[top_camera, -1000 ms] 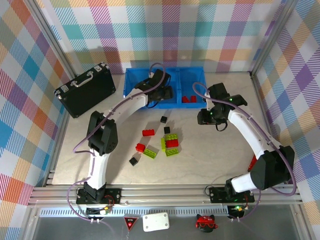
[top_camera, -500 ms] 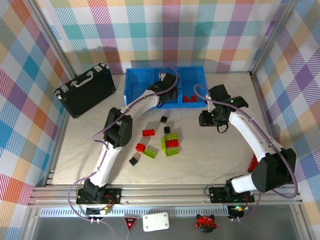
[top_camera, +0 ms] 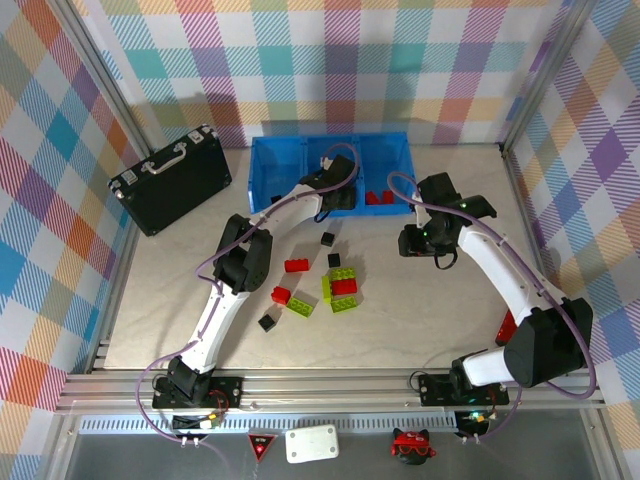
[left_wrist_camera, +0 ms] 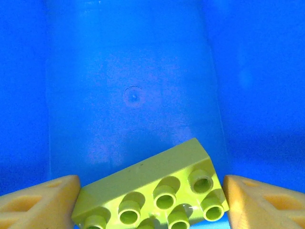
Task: Sort the legos into containers by color
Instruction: Place the lego in the container.
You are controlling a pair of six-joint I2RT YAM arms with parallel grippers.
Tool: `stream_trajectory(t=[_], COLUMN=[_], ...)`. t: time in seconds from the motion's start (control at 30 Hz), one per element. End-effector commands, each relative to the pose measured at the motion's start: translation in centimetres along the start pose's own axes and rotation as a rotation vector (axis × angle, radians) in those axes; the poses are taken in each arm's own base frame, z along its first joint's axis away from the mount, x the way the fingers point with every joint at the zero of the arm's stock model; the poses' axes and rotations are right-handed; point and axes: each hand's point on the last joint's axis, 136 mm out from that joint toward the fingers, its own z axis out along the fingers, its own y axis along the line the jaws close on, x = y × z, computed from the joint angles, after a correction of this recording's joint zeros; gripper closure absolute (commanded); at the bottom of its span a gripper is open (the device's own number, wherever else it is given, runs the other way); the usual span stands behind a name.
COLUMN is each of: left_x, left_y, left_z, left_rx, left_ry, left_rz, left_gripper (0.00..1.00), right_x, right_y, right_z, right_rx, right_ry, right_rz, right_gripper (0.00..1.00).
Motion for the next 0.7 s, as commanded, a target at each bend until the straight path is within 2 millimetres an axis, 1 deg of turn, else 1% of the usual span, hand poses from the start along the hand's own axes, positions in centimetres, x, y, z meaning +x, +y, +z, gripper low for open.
stream_trajectory(t=[0.0,0.13,0.23,0.37,0.47,0.5,0.53,0.6,0.67], left_x=[-2.6,-4.1,-4.6,-5.0,-5.1,-5.1,-4.8,-4.3,-2.8], left_y=[-0.9,-0.8,-0.5,-0.4,-0.2,0.0,0.2,0.8,1.3], left_z=[-3.8,-6.3,-7.7,-9.9,-12.1,-12.9,-13.4,-15.0,-16.0], left_rx=[0.052,0.067,0.071,0.097,0.127,0.138,0.144,0.159,0.181], left_ry=[-0.043,-0.066,-0.070,-0.073,-0.083,-0.088,-0.084,-0.085,-0.057], left_rz=[-0.004,-0.012,-0.010,-0.018,-0.035,-0.042,-0.044,-0.055,-0.055], left_gripper=[0.22,0.19,0.19,0.22,0.22,0.22,0.22,0.22,0.22], right_x=[0.0,-0.3,-0.4,-0.6,-0.7,-0.7,-0.7,-0.6,-0.5], right_y=[0.5,0.7,1.0,1.6,2.3,2.6,2.9,3.5,4.1], right_z=[-1.2,-1.3,-1.3,-1.3,-1.0,-0.8,-0.7,-0.2,0.1], right_rx=[-0.016,-0.031,-0.046,-0.077,-0.108,-0.117,-0.125,-0.134,-0.140], right_ry=[-0.019,-0.025,-0.026,-0.032,-0.028,-0.025,-0.023,-0.012,-0.005], right_rz=[0.003,0.014,0.020,0.031,0.046,0.050,0.050,0.048,0.043], right_gripper=[0.55,0.55,0.55,0.55,0.55,0.55,0.55,0.56,0.56])
